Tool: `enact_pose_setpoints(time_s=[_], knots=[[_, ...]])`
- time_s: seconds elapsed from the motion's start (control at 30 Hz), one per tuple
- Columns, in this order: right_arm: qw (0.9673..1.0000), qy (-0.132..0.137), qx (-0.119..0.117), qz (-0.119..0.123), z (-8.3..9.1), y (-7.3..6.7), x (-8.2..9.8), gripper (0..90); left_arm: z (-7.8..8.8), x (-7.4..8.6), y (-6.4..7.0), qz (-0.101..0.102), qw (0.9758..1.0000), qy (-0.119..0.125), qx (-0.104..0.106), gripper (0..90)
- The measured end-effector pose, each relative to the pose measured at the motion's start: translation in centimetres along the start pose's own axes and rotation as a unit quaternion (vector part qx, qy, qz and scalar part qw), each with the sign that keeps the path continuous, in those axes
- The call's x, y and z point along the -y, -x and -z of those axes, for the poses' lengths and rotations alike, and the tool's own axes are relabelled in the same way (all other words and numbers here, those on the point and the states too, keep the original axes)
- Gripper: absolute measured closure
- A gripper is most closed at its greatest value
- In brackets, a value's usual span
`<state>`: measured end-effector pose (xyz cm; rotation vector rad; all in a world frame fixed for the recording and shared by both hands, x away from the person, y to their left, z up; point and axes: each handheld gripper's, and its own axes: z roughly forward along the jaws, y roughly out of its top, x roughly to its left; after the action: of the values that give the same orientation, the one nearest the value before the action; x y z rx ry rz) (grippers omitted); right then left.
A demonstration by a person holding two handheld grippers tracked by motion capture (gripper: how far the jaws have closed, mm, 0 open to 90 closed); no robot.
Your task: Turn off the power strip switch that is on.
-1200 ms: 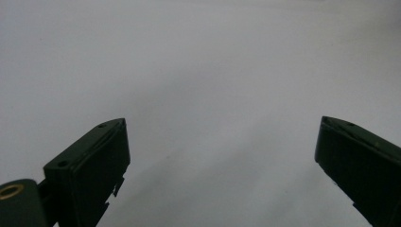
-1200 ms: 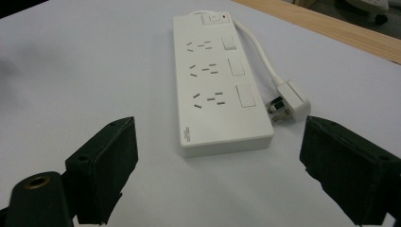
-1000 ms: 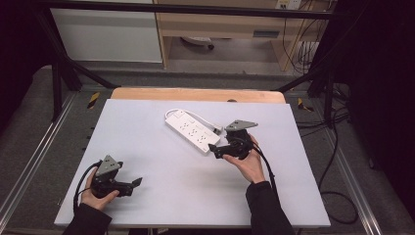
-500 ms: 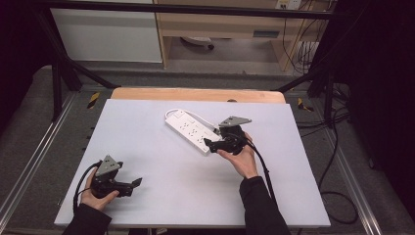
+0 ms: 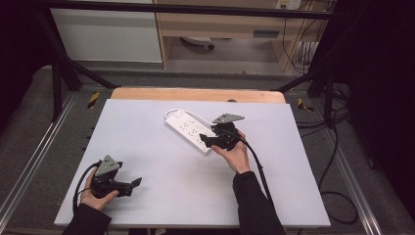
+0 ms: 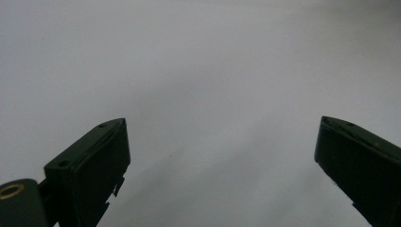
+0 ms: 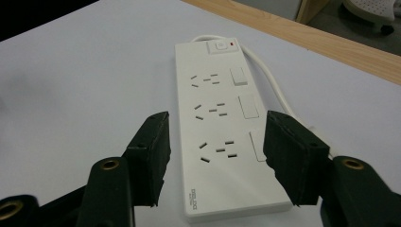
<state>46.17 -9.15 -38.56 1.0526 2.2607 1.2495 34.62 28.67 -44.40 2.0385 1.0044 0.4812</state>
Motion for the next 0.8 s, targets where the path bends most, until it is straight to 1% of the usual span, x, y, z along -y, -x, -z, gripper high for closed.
enact_pose_setpoints(time_s=[0.07,0.17,0.37,0.4,0.47,0.53,0.63,0.73,0.8], knots=[[1.0,0.0,0.0,0.0,-0.1,0.0,0.0,44.5,0.0,0.0,0.0,0.0,1.0,-0.001,0.0,3.8],[1.0,-0.001,-0.001,-0.003,-0.6,0.0,-0.3,49.1,0.0,0.0,0.0,-0.001,1.0,-0.001,-0.001,3.8],[0.9999,0.002,-0.012,-0.009,-1.4,0.0,-1.0,56.8,0.0,0.0,0.0,0.0,1.0,0.0,0.0,3.9],[0.9999,0.002,-0.012,-0.009,-1.4,0.0,-1.0,56.8,0.0,0.0,0.0,0.0,1.0,0.0,0.0,3.9],[0.9998,0.002,-0.014,-0.014,-1.9,0.1,-1.1,59.7,0.0,0.0,0.0,0.001,1.0,0.0,0.001,3.8],[0.9998,0.002,-0.014,-0.012,-2.3,0.2,-1.2,61.7,0.0,0.0,-0.1,0.002,1.0,-0.001,0.0,3.9],[0.9997,0.004,-0.017,-0.018,-2.8,0.2,-1.3,64.2,0.0,0.1,-0.1,0.002,1.0,-0.001,0.0,3.9],[0.9997,0.002,-0.017,-0.017,-3.1,0.2,-1.3,65.2,0.0,0.0,-0.1,0.001,1.0,0.0,0.0,3.9],[0.9997,0.004,-0.014,-0.02,-3.5,0.3,-1.4,67.6,0.0,0.0,-0.1,0.002,1.0,0.0,0.0,3.9]])
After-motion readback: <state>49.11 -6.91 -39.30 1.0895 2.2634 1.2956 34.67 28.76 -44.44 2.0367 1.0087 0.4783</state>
